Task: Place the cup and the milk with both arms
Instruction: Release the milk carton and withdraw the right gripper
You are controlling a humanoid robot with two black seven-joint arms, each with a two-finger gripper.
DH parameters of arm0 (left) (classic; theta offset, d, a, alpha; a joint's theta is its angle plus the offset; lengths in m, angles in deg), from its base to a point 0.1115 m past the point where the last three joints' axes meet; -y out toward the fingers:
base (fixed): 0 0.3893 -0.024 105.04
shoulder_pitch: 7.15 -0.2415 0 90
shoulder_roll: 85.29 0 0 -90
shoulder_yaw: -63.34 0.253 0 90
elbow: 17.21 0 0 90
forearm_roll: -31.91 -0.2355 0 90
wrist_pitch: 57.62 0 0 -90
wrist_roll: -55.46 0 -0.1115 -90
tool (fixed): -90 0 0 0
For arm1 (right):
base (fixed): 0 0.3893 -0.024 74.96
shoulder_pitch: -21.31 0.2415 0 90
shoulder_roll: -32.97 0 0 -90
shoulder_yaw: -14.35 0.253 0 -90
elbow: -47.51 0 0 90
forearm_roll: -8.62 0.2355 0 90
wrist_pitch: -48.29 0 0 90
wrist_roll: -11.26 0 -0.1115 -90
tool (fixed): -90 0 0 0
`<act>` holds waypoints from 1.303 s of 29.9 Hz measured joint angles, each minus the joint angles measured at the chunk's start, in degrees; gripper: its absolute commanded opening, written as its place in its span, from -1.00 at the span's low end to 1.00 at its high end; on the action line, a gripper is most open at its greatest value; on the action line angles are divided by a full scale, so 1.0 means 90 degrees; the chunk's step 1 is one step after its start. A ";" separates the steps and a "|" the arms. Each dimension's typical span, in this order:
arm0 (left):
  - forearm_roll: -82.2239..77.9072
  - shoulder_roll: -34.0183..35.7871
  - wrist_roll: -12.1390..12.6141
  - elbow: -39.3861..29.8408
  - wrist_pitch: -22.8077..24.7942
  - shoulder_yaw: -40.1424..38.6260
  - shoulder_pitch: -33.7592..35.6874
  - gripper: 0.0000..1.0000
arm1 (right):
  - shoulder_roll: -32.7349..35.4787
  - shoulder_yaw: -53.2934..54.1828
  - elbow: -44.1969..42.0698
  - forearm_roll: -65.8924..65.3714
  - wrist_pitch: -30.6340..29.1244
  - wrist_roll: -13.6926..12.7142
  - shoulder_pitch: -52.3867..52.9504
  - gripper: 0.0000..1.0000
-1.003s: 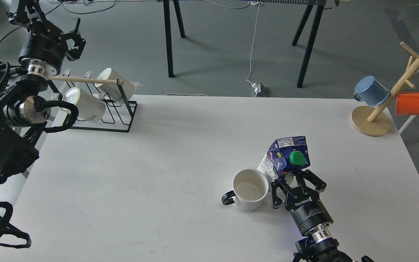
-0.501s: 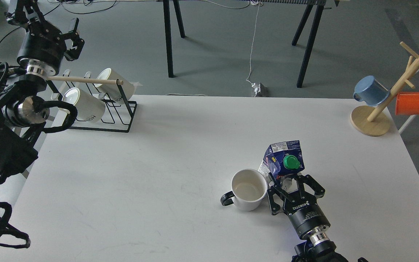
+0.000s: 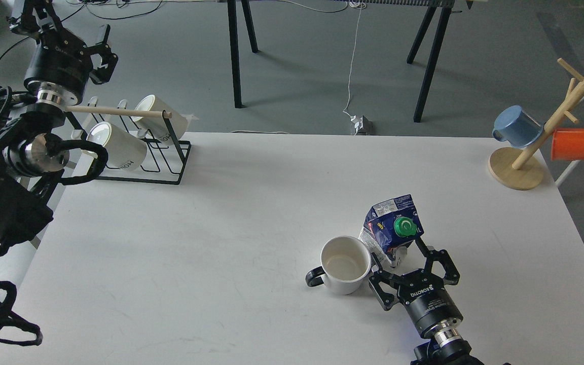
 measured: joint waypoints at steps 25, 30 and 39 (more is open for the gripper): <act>0.0000 0.0018 -0.0005 0.0000 0.0049 -0.0014 0.0037 1.00 | 0.2446 0.0721 0.1637 -0.0357 0.0000 -0.0008 -0.1349 0.96; 0.0000 -0.0014 -0.0037 0.0000 0.0048 -0.0008 0.0036 1.00 | 0.3587 0.1337 0.1650 -0.0378 0.0000 -0.0014 -0.0836 0.96; 0.0000 -0.0045 -0.0027 0.0000 0.0009 -0.0033 0.0099 1.00 | 0.4816 0.1163 0.0908 -0.0410 0.0000 0.0008 0.1489 1.00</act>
